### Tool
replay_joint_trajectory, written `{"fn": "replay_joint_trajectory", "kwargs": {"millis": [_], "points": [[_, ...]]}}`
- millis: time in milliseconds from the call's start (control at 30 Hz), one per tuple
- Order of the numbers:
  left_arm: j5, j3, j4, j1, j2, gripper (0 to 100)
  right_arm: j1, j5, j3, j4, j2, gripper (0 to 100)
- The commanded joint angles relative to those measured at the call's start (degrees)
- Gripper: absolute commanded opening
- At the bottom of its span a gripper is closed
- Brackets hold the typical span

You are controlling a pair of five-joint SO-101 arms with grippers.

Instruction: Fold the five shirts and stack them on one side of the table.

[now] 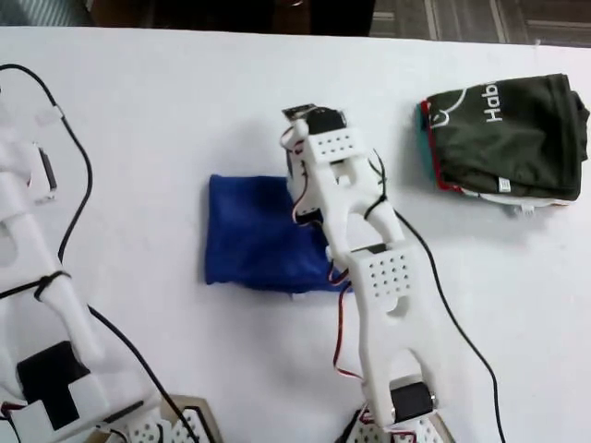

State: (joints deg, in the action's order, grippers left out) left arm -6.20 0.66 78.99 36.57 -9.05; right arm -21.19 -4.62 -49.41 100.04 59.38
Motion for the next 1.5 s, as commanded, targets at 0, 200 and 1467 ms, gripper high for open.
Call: {"fn": "replay_joint_trajectory", "kwargs": {"millis": [0, 200, 1467], "points": [[-0.44, -0.31, -1.05, 0.53, -2.73, 3, -1.80, -0.88, -0.26, 1.19, 1.36, 2.2], [-0.44, 0.13, -1.05, 0.53, -2.29, 3, 1.36, -5.27, -0.26, 1.19, -11.12, 2.1], [-0.44, 0.22, -3.34, 0.44, -2.29, 3, 5.93, 4.31, 19.34, -0.04, -31.34, 24.1]]}}
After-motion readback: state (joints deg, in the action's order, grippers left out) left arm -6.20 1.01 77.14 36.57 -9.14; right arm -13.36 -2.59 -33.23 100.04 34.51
